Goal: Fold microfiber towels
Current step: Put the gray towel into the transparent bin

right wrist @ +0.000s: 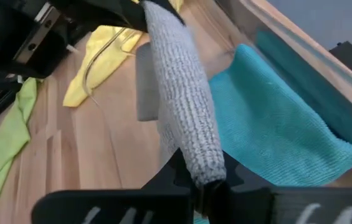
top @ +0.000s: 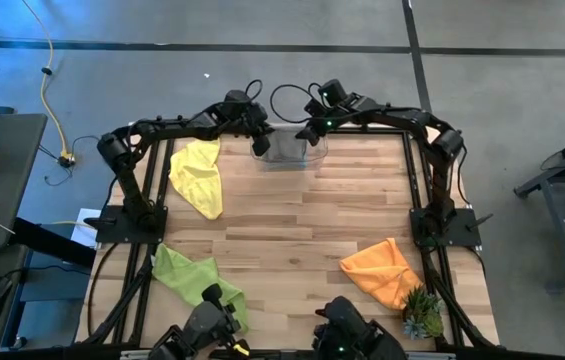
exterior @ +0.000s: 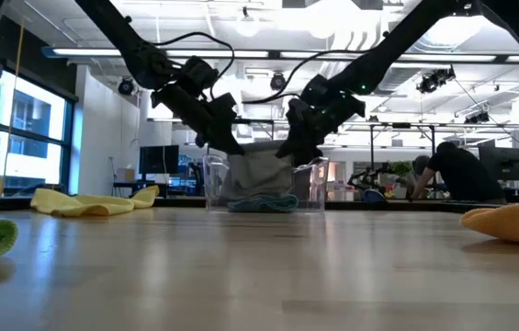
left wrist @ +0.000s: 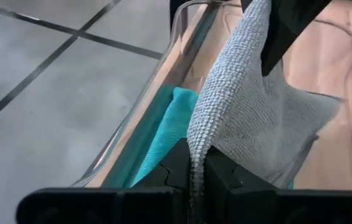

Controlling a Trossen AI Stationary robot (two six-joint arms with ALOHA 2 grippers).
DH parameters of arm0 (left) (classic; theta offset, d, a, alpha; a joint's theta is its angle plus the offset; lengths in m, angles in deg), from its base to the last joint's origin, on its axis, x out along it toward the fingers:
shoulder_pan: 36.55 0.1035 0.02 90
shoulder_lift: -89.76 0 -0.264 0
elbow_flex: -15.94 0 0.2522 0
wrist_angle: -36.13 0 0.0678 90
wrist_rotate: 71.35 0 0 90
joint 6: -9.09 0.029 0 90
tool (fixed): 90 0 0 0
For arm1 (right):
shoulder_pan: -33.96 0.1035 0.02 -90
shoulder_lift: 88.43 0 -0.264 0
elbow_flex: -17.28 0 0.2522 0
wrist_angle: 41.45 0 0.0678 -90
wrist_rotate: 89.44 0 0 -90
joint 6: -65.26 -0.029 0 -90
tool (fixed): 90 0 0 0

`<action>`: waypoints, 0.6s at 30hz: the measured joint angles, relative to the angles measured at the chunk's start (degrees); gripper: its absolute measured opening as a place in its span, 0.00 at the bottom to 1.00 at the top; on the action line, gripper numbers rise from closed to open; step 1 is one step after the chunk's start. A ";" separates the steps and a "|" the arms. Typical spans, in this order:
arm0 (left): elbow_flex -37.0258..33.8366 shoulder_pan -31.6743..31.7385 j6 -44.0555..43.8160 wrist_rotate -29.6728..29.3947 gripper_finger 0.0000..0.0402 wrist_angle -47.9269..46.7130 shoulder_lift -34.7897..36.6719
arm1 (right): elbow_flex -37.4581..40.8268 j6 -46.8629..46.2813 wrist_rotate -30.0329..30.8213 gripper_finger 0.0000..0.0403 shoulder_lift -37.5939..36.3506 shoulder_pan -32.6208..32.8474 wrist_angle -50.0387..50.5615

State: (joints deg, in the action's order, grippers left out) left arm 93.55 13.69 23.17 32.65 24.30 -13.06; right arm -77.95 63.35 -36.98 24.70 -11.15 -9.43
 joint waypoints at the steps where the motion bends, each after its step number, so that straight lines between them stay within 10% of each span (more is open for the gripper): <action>1: 0.00 -0.02 0.01 -0.55 0.05 -0.21 0.00 | 0.00 -0.02 -0.01 0.00 0.13 -0.24 -0.01; 18: -0.13 2.13 1.53 -5.69 0.47 -4.27 2.34 | 0.11 0.95 0.80 0.00 2.09 -0.72 0.22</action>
State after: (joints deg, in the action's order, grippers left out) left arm 93.42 15.82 24.69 26.95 20.02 -10.72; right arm -77.84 64.30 -36.17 26.80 -11.86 -9.21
